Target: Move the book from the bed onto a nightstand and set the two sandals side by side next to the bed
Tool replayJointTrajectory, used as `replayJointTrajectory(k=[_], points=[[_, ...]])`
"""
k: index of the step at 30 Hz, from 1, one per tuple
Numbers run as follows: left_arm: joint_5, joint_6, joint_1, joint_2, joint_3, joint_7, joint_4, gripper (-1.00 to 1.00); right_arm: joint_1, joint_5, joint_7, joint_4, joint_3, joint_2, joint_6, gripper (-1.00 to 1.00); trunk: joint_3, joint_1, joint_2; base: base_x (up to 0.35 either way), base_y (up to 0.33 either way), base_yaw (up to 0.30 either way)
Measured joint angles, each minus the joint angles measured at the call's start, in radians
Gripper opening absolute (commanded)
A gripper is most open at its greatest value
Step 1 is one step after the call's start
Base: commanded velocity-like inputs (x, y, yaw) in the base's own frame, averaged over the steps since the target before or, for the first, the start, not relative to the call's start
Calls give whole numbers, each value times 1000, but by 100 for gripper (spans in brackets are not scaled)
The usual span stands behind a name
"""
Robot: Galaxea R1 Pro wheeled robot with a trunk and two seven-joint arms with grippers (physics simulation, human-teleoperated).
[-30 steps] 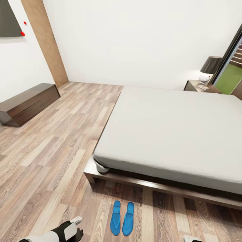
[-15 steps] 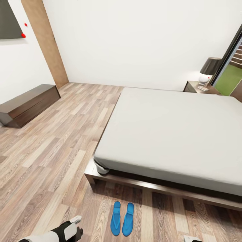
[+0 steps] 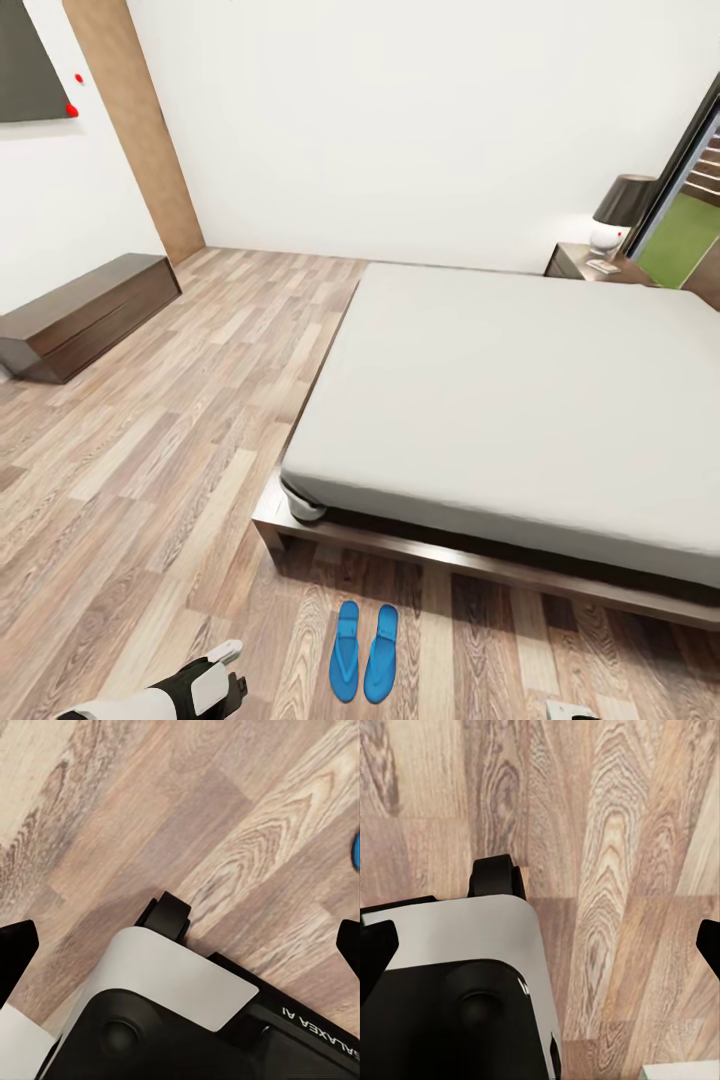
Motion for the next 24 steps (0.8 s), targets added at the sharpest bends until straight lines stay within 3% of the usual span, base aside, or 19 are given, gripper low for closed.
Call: replayJointTrajectory(k=[20,24], points=[[0,-2,0,2,0,0,0,100,0,-3,0,0,0,0,-20,100,63,-77,140,0,0,0],[0,-2,0,3,0,0,0,100,45,-4,0,0,0,0,-20,100,75,-92,168,0,0,0]])
